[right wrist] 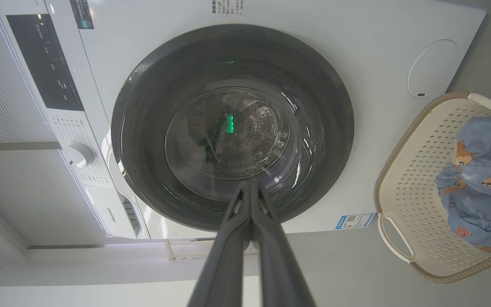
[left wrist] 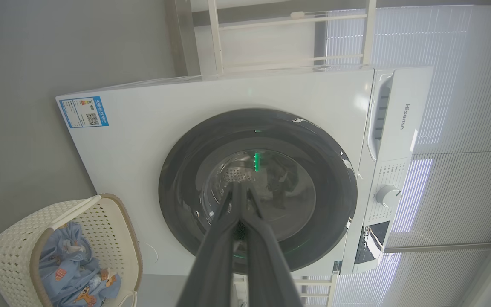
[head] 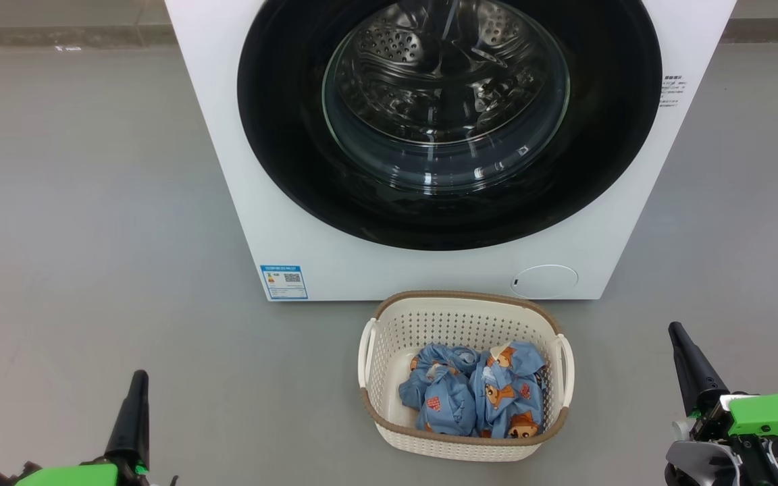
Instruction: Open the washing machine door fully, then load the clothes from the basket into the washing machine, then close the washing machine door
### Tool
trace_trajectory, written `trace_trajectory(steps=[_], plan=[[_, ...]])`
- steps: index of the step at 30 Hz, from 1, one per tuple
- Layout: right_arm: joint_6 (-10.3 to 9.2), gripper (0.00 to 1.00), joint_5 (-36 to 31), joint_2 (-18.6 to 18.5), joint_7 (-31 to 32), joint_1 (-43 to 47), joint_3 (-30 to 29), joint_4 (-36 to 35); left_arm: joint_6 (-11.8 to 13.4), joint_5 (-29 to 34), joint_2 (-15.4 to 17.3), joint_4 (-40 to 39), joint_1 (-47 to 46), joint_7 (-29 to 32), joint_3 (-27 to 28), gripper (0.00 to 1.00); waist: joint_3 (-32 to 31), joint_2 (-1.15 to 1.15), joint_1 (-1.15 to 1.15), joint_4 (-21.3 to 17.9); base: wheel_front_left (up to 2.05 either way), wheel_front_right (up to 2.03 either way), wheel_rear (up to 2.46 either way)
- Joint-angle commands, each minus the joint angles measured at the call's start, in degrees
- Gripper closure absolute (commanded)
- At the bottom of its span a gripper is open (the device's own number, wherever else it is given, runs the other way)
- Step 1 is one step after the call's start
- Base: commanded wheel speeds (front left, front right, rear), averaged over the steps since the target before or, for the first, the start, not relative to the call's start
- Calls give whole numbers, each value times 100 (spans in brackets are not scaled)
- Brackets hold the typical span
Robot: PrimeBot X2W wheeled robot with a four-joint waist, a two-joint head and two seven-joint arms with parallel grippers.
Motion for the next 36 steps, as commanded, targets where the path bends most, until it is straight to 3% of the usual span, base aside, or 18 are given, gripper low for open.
trace_trajectory(steps=[1,34,35,36], plan=[[26,100,3,-115,-36,-224,96,-161,10,-43,107,-90,-238,-7,154,100,0,0,0,0,0,0,0],[26,100,4,-116,-37,-224,97,-161,10,-43,107,-90,-238,-7,154,100,0,0,0,0,0,0,0],[26,0,4,-116,-37,-224,97,-161,10,-43,107,-90,-238,-7,154,0,0,0,0,0,0,0,0],[0,0,-2,2,1,2,6,15,-1,0,-4,13,5,0,0,0,0,0,0,0,0,0,0]])
